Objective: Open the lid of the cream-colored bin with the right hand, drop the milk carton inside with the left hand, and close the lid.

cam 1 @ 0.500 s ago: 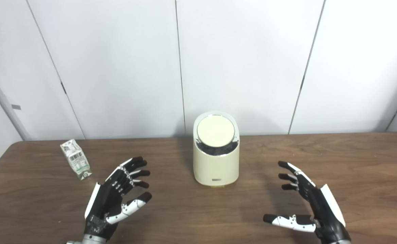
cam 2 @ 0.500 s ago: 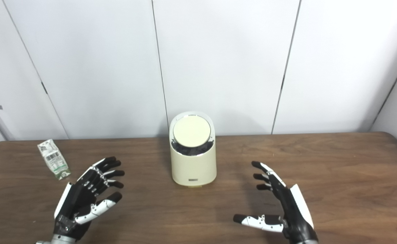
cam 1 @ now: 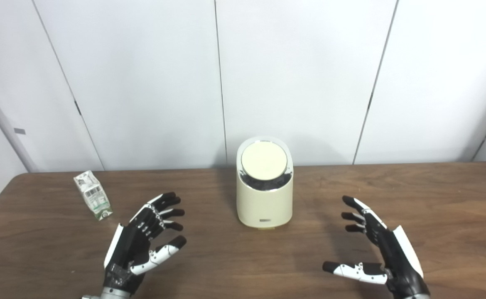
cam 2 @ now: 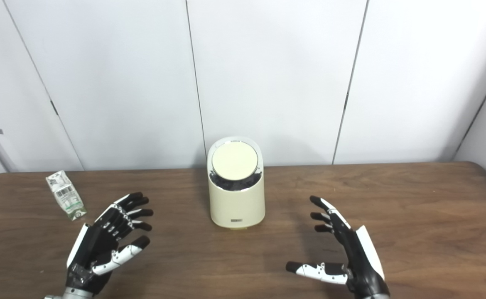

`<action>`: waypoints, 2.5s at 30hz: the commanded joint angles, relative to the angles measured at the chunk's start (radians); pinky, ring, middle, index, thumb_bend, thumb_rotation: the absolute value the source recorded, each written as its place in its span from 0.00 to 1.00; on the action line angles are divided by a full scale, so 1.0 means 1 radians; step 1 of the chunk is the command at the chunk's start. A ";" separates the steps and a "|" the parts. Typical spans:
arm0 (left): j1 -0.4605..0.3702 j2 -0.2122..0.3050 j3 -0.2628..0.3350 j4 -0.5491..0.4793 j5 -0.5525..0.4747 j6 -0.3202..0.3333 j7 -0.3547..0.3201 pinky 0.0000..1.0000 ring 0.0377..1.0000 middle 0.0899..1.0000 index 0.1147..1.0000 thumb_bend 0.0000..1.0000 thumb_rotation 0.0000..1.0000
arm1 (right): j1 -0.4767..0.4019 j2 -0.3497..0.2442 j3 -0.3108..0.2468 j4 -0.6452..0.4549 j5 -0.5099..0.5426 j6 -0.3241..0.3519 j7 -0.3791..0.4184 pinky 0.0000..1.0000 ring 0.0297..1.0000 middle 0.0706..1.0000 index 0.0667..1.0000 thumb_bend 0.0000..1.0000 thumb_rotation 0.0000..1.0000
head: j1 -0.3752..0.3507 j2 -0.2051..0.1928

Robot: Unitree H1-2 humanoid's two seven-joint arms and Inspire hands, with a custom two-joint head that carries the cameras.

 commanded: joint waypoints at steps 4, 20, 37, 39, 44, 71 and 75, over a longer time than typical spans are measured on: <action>-0.006 0.001 -0.008 0.009 0.000 -0.025 -0.006 0.58 0.72 0.79 0.80 0.67 0.15 | -0.027 -0.001 0.000 -0.013 0.003 -0.041 -0.011 0.70 0.80 0.88 0.87 0.76 0.21 | 0.004 -0.008; -0.070 -0.013 -0.016 0.123 0.049 -0.059 0.011 0.56 0.68 0.77 0.78 0.68 0.14 | -0.169 -0.024 -0.011 0.011 -0.043 0.029 -0.005 0.73 0.85 0.92 0.90 0.75 0.37 | -0.020 -0.057; -0.090 -0.013 -0.017 0.174 0.062 -0.097 0.007 0.57 0.68 0.77 0.78 0.67 0.13 | -0.484 -0.071 0.016 0.008 -0.117 0.266 0.055 0.70 0.86 0.92 0.88 0.83 0.40 | -0.031 -0.069; -0.089 -0.014 -0.017 0.173 0.062 -0.096 0.009 0.57 0.68 0.77 0.78 0.67 0.12 | -0.521 -0.073 0.027 0.014 -0.128 0.302 0.069 0.67 0.85 0.91 0.89 0.81 0.40 | -0.030 -0.070; -0.088 -0.014 -0.018 0.170 0.065 -0.094 0.012 0.57 0.69 0.77 0.79 0.67 0.14 | -0.595 -0.072 0.050 0.034 -0.138 0.363 0.095 0.70 0.87 0.92 0.91 0.77 0.35 | -0.028 -0.070; -0.068 -0.026 -0.023 0.119 0.058 -0.077 0.013 0.56 0.68 0.76 0.78 0.68 0.14 | -0.796 -0.032 0.165 0.321 -0.237 0.357 0.076 0.73 0.88 0.94 0.91 0.79 0.33 | -0.005 -0.055; -0.064 -0.026 -0.026 0.111 0.056 -0.071 0.009 0.56 0.68 0.77 0.79 0.67 0.14 | -0.791 -0.035 0.179 0.328 -0.238 0.361 0.093 0.77 0.91 0.95 0.92 0.83 0.34 | -0.003 -0.053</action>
